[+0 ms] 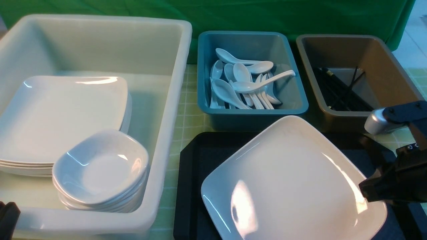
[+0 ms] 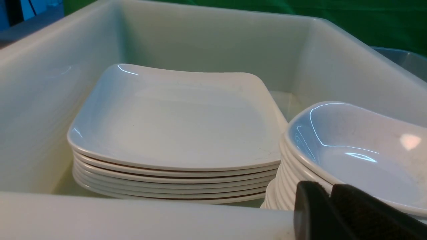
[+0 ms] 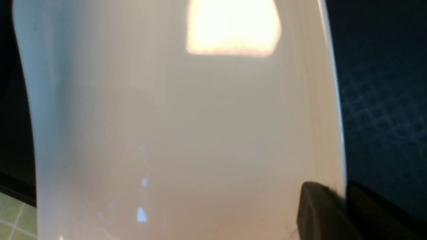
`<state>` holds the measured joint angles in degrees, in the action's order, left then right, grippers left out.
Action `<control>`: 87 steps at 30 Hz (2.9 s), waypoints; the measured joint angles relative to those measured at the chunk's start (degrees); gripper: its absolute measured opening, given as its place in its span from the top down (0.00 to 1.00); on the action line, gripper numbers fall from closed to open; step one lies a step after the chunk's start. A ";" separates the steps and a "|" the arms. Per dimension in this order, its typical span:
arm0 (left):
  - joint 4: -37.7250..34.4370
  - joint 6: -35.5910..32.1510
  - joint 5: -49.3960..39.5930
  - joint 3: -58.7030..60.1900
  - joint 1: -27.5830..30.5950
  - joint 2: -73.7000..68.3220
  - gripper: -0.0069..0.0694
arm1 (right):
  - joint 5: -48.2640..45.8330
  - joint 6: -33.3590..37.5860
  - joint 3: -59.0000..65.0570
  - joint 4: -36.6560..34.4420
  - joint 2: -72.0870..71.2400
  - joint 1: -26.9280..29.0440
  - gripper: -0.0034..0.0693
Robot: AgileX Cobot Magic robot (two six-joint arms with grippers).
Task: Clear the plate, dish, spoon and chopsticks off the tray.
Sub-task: Use the right arm to put the plate into the large storage box on the left
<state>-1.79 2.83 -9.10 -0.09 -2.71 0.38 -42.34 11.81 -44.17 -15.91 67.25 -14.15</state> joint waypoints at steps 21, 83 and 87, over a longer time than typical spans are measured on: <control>0.08 -0.08 0.00 0.00 0.00 0.00 0.81 | -9.82 1.07 -16.31 2.73 -5.41 0.55 0.92; 0.64 -0.09 0.11 0.00 0.00 0.00 0.72 | 25.45 1.49 -72.65 -27.86 59.02 -27.08 0.92; 0.64 -0.09 0.11 0.00 0.00 0.00 0.72 | 26.72 2.07 -72.65 -27.79 59.61 -27.54 0.92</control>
<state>-1.14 2.74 -8.99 -0.09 -2.71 0.38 -15.62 13.88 -116.81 -43.70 126.86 -41.69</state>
